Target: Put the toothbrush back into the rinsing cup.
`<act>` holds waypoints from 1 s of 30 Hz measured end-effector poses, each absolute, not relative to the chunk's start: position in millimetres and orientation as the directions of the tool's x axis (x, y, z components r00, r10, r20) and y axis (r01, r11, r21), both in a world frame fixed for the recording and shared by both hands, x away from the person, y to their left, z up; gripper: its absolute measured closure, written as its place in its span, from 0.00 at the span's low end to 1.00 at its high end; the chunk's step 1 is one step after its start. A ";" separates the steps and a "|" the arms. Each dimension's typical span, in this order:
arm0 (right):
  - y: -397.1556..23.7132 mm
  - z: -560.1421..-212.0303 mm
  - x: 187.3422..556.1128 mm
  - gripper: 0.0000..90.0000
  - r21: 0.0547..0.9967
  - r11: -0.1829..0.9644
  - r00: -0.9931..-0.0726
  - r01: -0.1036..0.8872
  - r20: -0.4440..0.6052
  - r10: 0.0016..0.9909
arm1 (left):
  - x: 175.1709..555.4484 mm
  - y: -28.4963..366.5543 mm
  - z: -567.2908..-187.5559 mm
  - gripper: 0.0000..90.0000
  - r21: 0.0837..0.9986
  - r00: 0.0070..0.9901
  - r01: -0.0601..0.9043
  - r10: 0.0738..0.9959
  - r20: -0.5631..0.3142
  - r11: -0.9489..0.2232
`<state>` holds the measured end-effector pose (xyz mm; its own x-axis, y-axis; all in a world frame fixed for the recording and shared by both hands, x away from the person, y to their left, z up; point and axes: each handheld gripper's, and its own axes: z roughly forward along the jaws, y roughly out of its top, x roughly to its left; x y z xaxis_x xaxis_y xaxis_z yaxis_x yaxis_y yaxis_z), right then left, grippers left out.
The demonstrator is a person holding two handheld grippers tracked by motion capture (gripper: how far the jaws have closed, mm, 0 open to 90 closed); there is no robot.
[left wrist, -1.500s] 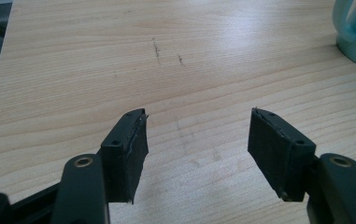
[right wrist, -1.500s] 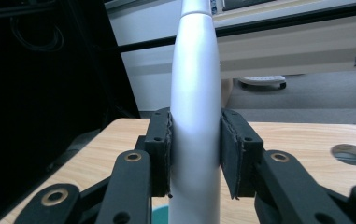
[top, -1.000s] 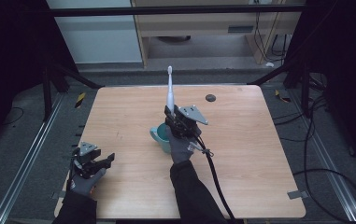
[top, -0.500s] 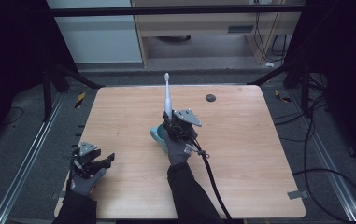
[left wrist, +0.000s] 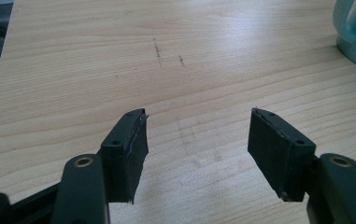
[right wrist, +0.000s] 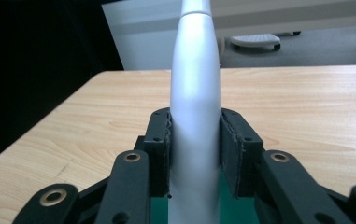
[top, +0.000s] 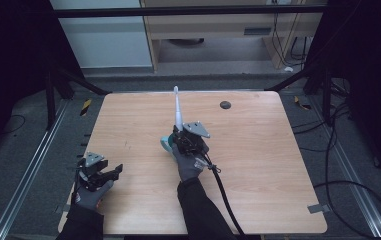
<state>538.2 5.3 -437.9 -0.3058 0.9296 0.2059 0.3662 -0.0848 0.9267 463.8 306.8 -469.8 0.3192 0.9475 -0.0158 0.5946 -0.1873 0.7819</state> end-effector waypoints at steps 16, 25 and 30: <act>2.4 -441.5 539.0 0.73 0.901 -0.038 -0.324 0.432 0.194 0.926 | 463.9 306.5 -470.0 0.41 0.779 0.323 0.596 0.946 -0.012 -0.194; 2.1 -438.7 535.4 0.72 0.898 -0.004 -0.346 0.440 0.174 0.922 | 463.9 306.3 -470.0 0.41 0.779 0.323 0.596 0.946 -0.011 -0.195; -5.8 -432.1 527.6 0.64 0.911 -0.008 -0.364 0.412 0.173 0.915 | 464.0 306.8 -470.0 0.41 0.779 0.323 0.597 0.946 -0.013 -0.193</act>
<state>527.6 -5.8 -432.1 -0.3641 0.9152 0.1727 0.4122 -0.0079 0.9111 464.0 306.8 -470.0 0.3227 0.9464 -0.0125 0.5968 -0.1932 0.7788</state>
